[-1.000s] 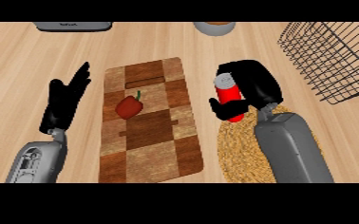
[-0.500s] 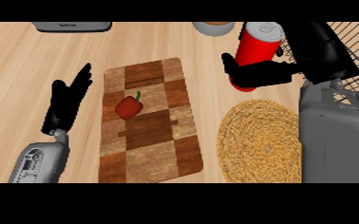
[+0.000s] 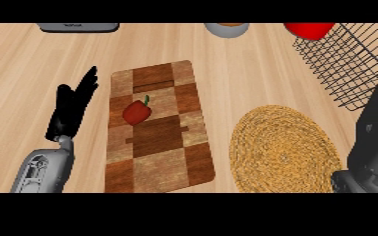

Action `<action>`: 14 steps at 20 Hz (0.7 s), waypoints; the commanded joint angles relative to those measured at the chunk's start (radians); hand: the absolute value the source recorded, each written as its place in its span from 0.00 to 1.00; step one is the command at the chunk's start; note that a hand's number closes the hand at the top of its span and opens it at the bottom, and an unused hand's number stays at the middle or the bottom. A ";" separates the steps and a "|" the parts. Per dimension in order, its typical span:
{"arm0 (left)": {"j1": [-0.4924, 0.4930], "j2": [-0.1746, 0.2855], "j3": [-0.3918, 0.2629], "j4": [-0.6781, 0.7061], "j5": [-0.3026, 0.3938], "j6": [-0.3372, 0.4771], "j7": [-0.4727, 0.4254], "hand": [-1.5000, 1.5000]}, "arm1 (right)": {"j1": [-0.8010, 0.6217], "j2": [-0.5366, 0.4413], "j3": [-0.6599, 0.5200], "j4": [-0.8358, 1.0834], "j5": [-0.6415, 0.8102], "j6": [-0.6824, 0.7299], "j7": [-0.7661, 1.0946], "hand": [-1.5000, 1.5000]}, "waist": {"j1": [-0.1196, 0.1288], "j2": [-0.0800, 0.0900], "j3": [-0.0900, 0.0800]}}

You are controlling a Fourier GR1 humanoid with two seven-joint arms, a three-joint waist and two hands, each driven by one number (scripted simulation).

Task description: Pick the can from the placemat and place it in the basket

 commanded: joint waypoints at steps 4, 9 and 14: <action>0.011 -0.018 -0.015 -0.001 -0.009 0.003 -0.010 0.50 | -0.104 -0.226 0.040 0.195 0.114 0.062 -0.041 1.00 | 0.007 0.006 -0.001; 0.000 -0.011 -0.017 0.004 0.001 -0.023 -0.021 0.50 | -0.106 -0.383 0.103 0.379 0.231 0.072 -0.166 1.00 | 0.018 0.015 -0.001; 0.005 0.013 0.012 -0.035 0.012 -0.024 0.015 0.50 | -0.052 -0.510 0.074 0.536 0.260 0.038 -0.327 1.00 | 0.013 0.008 0.001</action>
